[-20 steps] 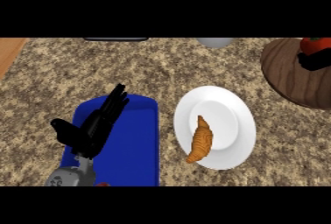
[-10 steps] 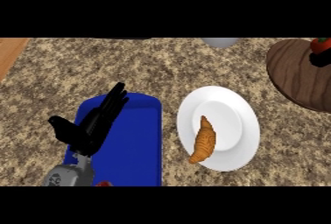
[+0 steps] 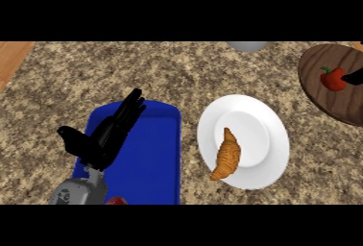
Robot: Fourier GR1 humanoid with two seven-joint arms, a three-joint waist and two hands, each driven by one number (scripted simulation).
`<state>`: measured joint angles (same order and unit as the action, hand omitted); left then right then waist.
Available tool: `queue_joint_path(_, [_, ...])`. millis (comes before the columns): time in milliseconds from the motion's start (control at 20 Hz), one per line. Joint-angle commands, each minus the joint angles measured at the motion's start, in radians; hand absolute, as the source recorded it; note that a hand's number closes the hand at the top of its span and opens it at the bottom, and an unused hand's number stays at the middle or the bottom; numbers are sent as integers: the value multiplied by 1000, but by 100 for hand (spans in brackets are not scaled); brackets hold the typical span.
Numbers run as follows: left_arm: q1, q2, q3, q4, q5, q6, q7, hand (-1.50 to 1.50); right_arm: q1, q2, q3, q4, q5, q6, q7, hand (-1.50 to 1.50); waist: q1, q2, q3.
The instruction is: Pick the bell pepper from the plate and place it in the bowl
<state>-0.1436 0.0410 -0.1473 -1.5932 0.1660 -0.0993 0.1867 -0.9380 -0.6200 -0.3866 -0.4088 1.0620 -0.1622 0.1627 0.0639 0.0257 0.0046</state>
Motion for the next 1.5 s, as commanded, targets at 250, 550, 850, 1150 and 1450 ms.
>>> queue_joint_path(250, [37, -16, -13, 20, -11, 2, -28, 0, -26, 30, -258, 15, -281, -143, -267, -150, -26, -9, 2])
queue_joint_path(550, [56, 10, 28, 44, 6, -9, -43, 0, -1, 73, -418, -82, -515, -111, -547, -150, -61, -23, -2])
queue_joint_path(850, [93, 5, 38, 0, -1, 29, -21, 0, 145, 111, -457, -284, -665, 89, -654, -150, -105, -45, -6])
queue_joint_path(1150, [125, 27, 66, -29, 16, 28, -8, 0, 374, 266, -452, -560, -749, 204, -709, -150, -153, -62, -9])
queue_joint_path(1450, [123, 45, 111, -19, 16, 51, -5, 0, 654, 394, -436, -793, -781, 309, -800, 150, -206, -69, -10])
